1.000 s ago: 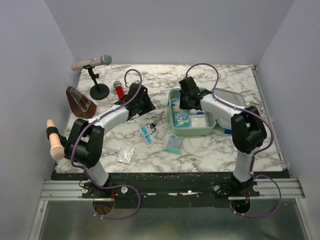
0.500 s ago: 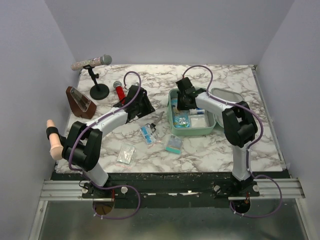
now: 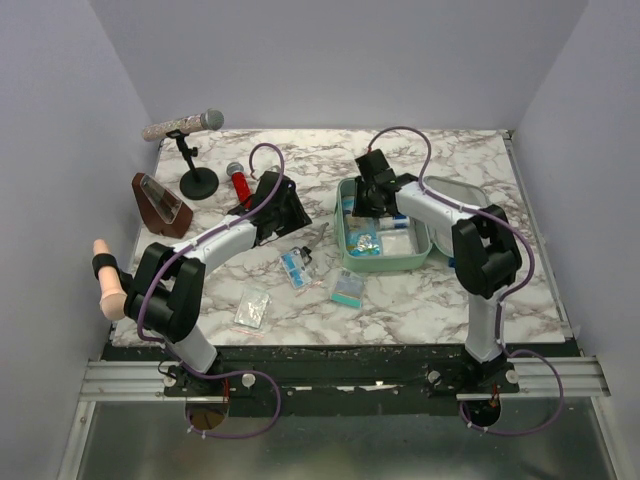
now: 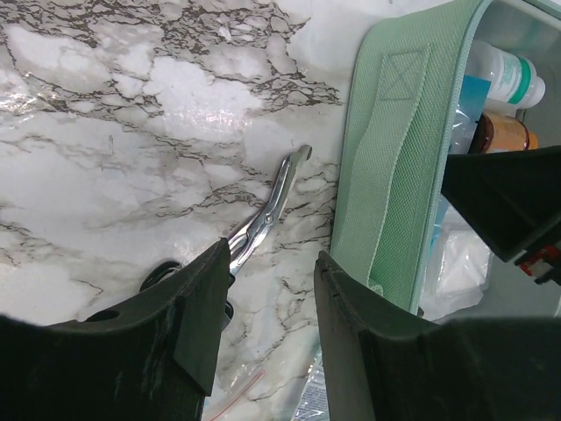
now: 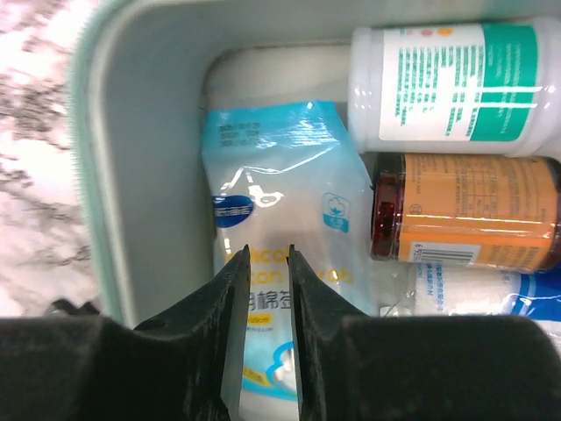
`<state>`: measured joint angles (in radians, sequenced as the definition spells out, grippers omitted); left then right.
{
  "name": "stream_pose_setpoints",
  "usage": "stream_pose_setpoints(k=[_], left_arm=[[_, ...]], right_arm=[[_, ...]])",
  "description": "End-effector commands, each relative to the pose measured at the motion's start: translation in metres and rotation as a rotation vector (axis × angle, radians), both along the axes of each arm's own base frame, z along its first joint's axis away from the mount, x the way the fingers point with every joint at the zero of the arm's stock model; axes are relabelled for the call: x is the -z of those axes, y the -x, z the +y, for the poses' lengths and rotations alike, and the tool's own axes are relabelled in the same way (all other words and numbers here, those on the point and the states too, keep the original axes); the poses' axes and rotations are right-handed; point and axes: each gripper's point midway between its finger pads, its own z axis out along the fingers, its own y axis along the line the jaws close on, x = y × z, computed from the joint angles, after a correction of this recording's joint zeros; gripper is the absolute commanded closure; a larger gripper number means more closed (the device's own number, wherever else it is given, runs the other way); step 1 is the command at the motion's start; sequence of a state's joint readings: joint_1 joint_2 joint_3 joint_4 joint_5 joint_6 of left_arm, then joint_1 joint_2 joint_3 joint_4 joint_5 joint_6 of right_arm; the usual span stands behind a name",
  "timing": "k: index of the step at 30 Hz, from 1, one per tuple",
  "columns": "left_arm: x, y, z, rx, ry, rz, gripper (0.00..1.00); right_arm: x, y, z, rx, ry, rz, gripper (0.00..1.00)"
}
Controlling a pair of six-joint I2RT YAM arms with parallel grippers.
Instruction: Organize the medicine kit
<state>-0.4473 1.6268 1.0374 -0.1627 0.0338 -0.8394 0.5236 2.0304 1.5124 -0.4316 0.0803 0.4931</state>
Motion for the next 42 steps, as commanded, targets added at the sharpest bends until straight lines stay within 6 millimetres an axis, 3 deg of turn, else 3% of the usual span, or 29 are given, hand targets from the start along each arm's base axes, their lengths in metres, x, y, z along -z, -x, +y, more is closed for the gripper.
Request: stream_pose_setpoints(k=[1, 5, 11, 16, 21, 33, 37, 42], left_arm=[[-0.011, 0.000, -0.001, -0.001, 0.010, -0.025, 0.47], [-0.010, 0.001, 0.000, -0.003, 0.008, -0.026, 0.47], [-0.008, 0.002, 0.000, -0.003, 0.006, -0.021, 0.47], [-0.006, 0.002, 0.000, -0.002, 0.005, -0.017, 0.47], [-0.004, 0.002, 0.000, -0.002, 0.003, -0.014, 0.47], [-0.007, 0.002, -0.004, 0.011, 0.014, -0.026, 0.47], [-0.007, 0.003, -0.007, 0.020, 0.017, -0.028, 0.47], [-0.005, 0.003, -0.008, 0.022, 0.014, -0.024, 0.47]], right_arm=[[-0.040, -0.006, -0.004, 0.010, -0.025, -0.082, 0.67], [-0.033, -0.016, -0.013, 0.027, -0.007, -0.070, 0.69], [-0.007, -0.025, -0.026, 0.054, 0.027, -0.021, 0.85], [0.010, -0.027, -0.045, 0.103, 0.062, 0.016, 0.87], [0.004, -0.027, -0.069, 0.163, 0.066, 0.005, 0.87], [-0.046, -0.034, -0.025, 0.003, -0.147, -0.093, 0.83], [-0.047, -0.041, -0.017, -0.004, -0.167, -0.088, 0.83], [-0.029, -0.057, -0.017, 0.025, -0.134, -0.062, 0.85]])
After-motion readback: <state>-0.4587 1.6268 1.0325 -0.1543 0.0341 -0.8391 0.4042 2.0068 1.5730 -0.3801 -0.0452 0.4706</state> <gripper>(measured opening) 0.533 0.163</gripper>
